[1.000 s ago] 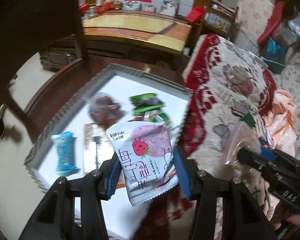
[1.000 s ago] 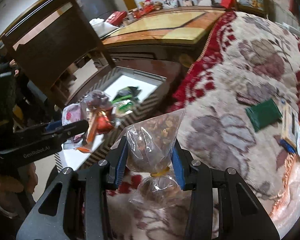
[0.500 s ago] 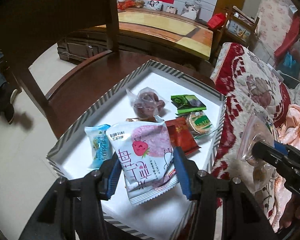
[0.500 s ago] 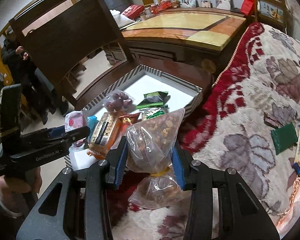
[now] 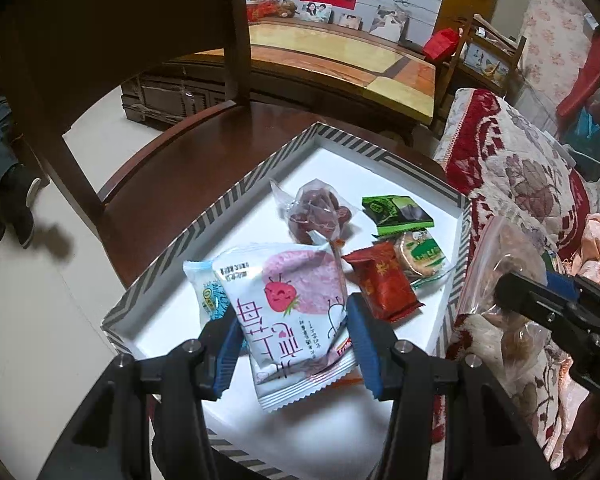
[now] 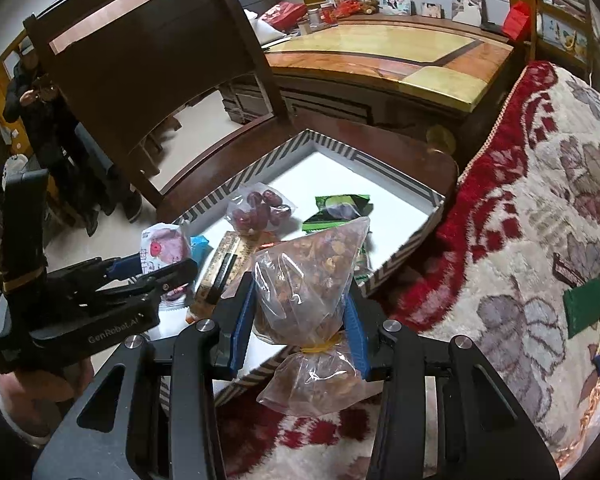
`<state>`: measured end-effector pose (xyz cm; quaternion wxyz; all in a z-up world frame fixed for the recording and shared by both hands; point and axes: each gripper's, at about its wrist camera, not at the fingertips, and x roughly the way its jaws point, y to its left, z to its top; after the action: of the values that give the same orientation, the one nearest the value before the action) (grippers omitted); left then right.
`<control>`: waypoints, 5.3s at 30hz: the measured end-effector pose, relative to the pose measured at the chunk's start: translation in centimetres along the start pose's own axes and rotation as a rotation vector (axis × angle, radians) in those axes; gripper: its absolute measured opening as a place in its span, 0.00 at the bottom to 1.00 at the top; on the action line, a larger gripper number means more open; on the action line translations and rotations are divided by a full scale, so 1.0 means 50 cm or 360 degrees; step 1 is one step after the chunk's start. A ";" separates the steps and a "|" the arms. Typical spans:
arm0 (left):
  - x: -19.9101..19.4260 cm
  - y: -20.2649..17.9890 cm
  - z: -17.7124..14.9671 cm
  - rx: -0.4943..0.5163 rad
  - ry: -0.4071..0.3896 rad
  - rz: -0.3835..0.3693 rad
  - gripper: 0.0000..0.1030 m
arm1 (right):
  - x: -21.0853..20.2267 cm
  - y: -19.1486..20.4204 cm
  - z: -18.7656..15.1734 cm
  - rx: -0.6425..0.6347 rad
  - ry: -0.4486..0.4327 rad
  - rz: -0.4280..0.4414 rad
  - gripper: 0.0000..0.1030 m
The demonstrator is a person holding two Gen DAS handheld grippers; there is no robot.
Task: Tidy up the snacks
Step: 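Lower both packets into the tray and open both tools, then move both open tools back to the remaining snacks on the sofa, then grasp the dark green packet with the left tool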
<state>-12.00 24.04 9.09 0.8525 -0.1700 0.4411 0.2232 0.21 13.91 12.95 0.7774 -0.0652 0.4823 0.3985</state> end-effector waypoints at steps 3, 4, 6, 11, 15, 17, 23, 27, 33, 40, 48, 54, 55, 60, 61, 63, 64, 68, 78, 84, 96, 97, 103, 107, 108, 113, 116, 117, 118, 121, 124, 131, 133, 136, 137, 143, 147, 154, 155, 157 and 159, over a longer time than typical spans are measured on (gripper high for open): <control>0.005 0.005 0.003 -0.0009 0.0003 0.0001 0.51 | 0.009 0.005 0.010 -0.0010 0.0006 0.0006 0.39; 0.006 0.006 0.004 -0.0009 0.0002 0.0006 0.51 | 0.012 0.007 0.012 -0.0014 0.0007 0.0007 0.39; 0.009 0.009 0.007 -0.0013 0.0004 0.0010 0.51 | 0.018 0.011 0.018 -0.0019 0.0013 0.0011 0.39; 0.015 0.017 0.012 -0.0018 0.0006 0.0026 0.51 | 0.030 0.018 0.033 -0.0028 0.0012 0.0017 0.39; 0.018 0.022 0.020 -0.0021 0.0000 0.0036 0.51 | 0.041 0.014 0.050 -0.0008 0.0001 0.0020 0.39; 0.021 0.026 0.024 -0.0030 -0.0002 0.0038 0.51 | 0.050 0.011 0.061 0.0008 0.0000 0.0022 0.39; 0.032 0.032 0.030 -0.0045 0.0008 0.0047 0.51 | 0.079 0.018 0.086 -0.0005 0.0013 0.0021 0.39; 0.039 0.033 0.034 -0.0044 0.0015 0.0052 0.51 | 0.099 0.020 0.090 -0.0003 0.0032 0.0032 0.39; 0.055 0.032 0.043 -0.0047 0.0024 0.0054 0.51 | 0.126 0.014 0.089 0.0011 0.0065 0.0027 0.39; 0.073 0.024 0.053 -0.0035 0.0036 0.0062 0.51 | 0.155 -0.001 0.094 0.0061 0.0093 0.0021 0.39; 0.096 0.025 0.054 -0.0041 0.0070 0.0075 0.51 | 0.198 -0.003 0.102 0.0085 0.0139 0.0035 0.39; 0.111 0.024 0.051 -0.0042 0.0102 0.0088 0.52 | 0.228 -0.003 0.109 0.0091 0.0156 0.0049 0.39; 0.114 0.024 0.051 -0.0046 0.0112 0.0091 0.52 | 0.230 -0.003 0.110 0.0087 0.0162 0.0063 0.40; 0.116 0.026 0.043 -0.0068 0.0130 0.0111 0.62 | 0.212 -0.002 0.108 0.0120 0.0147 0.0122 0.54; 0.113 0.027 0.042 -0.0078 0.0129 0.0111 0.66 | 0.201 -0.003 0.107 0.0128 0.0127 0.0128 0.56; 0.106 0.030 0.040 -0.0094 0.0126 0.0101 0.70 | 0.186 -0.001 0.103 0.0127 0.0109 0.0126 0.56; 0.102 0.030 0.039 -0.0097 0.0125 0.0099 0.73 | 0.175 0.000 0.101 0.0122 0.0097 0.0122 0.56; 0.077 0.030 0.037 -0.0099 0.0104 0.0096 0.76 | 0.123 -0.006 0.086 0.0133 0.0037 0.0122 0.56; -0.001 -0.039 0.029 0.0003 -0.0001 -0.0008 0.82 | -0.003 -0.065 0.014 0.0217 -0.0076 0.0050 0.56; -0.014 -0.130 0.015 0.0133 0.0004 -0.0109 0.86 | -0.069 -0.127 -0.049 0.0275 -0.0105 -0.0052 0.56; 0.010 -0.307 -0.015 0.0351 0.0124 -0.0345 0.87 | -0.173 -0.307 -0.183 0.0556 -0.0123 -0.0257 0.56; 0.013 -0.321 -0.016 0.0367 0.0133 -0.0360 0.87 | -0.180 -0.321 -0.194 0.0582 -0.0125 -0.0272 0.56; 0.046 -0.404 -0.007 0.0424 0.0201 -0.0430 0.87 | -0.205 -0.391 -0.243 0.0717 -0.0120 -0.0329 0.56; 0.065 -0.449 0.006 0.0483 0.0204 -0.0432 0.87 | -0.208 -0.421 -0.247 0.0773 -0.0137 -0.0324 0.56; 0.073 -0.462 0.011 0.0506 0.0211 -0.0431 0.87 | -0.208 -0.428 -0.247 0.0783 -0.0140 -0.0320 0.56; 0.113 -0.510 0.037 0.0569 0.0253 -0.0415 0.87 | -0.207 -0.449 -0.247 0.0797 -0.0143 -0.0321 0.56; 0.127 -0.539 0.047 0.0593 0.0247 -0.0442 0.87 | -0.199 -0.467 -0.241 0.0818 -0.0121 -0.0314 0.56; 0.131 -0.550 0.049 0.0617 0.0243 -0.0462 0.87 | -0.200 -0.471 -0.238 0.0819 -0.0122 -0.0313 0.56; 0.136 -0.563 0.051 0.0650 0.0244 -0.0485 0.87 | -0.202 -0.474 -0.237 0.0816 -0.0128 -0.0311 0.56; 0.152 -0.602 0.051 0.0759 0.0273 -0.0542 0.87 | -0.212 -0.484 -0.241 0.0812 -0.0138 -0.0310 0.56; 0.164 -0.648 0.050 0.0874 0.0269 -0.0607 0.87 | -0.225 -0.501 -0.256 0.0849 -0.0146 -0.0322 0.56; 0.194 -0.763 0.029 0.1184 0.0226 -0.0602 0.87 | -0.240 -0.538 -0.281 0.0955 -0.0179 -0.0315 0.56; 0.207 -0.790 0.020 0.1270 0.0235 -0.0579 0.87 | -0.245 -0.545 -0.285 0.0973 -0.0191 -0.0318 0.56; 0.229 -0.818 0.007 0.1380 0.0249 -0.0536 0.86 | -0.251 -0.557 -0.292 0.1017 -0.0207 -0.0314 0.56; 0.238 -0.825 0.002 0.1411 0.0262 -0.0529 0.79 | -0.253 -0.560 -0.293 0.1033 -0.0215 -0.0307 0.56; 0.270 -0.856 -0.022 0.1510 0.0314 -0.0510 0.52 | -0.258 -0.568 -0.292 0.1055 -0.0248 -0.0299 0.56; 0.261 -0.844 -0.009 0.1430 0.0317 -0.0564 0.45 | -0.257 -0.569 -0.294 0.1055 -0.0245 -0.0306 0.56; 0.205 -0.750 0.018 0.1223 0.0280 -0.0620 0.45 | -0.246 -0.561 -0.275 0.0968 -0.0232 -0.0283 0.56; 0.195 -0.730 0.023 0.1184 0.0267 -0.0604 0.45 | -0.240 -0.559 -0.264 0.0925 -0.0214 -0.0274 0.56; 0.178 -0.688 0.034 0.1077 0.0256 -0.0575 0.45 | -0.224 -0.555 -0.229 0.0784 -0.0164 -0.0280 0.56; 0.154 -0.640 0.043 0.0977 0.0238 -0.0559 0.45 | -0.201 -0.557 -0.180 0.0586 -0.0092 -0.0330 0.56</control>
<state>10.35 -0.10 6.89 0.8547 0.0047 0.5126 -0.0826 10.75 -14.80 8.40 0.8264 0.0400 0.5153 0.2233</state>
